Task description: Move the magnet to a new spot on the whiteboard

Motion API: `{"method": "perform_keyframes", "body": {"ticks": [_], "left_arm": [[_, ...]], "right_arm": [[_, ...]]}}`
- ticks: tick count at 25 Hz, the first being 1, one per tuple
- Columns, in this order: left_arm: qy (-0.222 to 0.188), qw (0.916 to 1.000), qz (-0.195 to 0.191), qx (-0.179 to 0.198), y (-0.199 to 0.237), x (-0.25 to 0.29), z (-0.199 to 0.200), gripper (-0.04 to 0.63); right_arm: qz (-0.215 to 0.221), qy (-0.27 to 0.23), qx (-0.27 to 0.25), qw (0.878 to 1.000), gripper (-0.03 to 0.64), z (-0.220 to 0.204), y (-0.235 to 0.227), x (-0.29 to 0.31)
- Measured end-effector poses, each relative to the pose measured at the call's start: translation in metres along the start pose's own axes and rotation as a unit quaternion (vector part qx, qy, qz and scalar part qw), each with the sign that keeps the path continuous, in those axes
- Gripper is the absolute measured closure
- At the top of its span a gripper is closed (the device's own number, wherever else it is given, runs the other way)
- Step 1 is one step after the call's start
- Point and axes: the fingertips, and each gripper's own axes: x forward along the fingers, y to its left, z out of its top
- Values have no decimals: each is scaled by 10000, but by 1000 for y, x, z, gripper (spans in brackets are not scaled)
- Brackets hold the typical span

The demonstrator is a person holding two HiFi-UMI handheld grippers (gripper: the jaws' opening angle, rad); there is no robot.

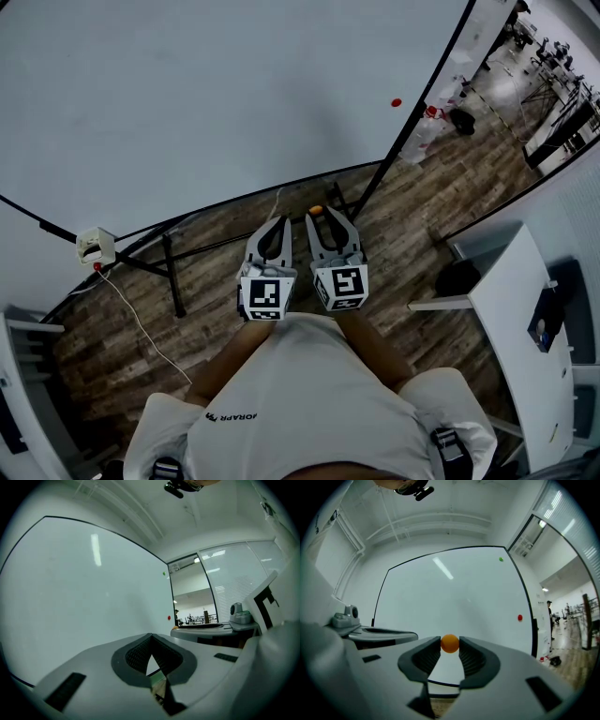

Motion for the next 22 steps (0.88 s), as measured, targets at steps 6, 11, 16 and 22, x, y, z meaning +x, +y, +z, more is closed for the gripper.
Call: {"method": "perform_keyframes", "body": {"ticks": [6,11,16,22], "left_arm": [[-33,10000,0,67,-4,-1,2,592],[-55,10000,44,60,-1,-1,4,592],[14,10000,41,12,1,0,6,592],[1,10000,71,11,3,3,14,592]], "right_arm": [[1,-6,28,10000,486,3,-2,-2],[28,16,27,10000,486,3,0,0],[115,44,51,9999,486,6,1,-1],[178,75,51,9998,486,14,-2,-1]]}}
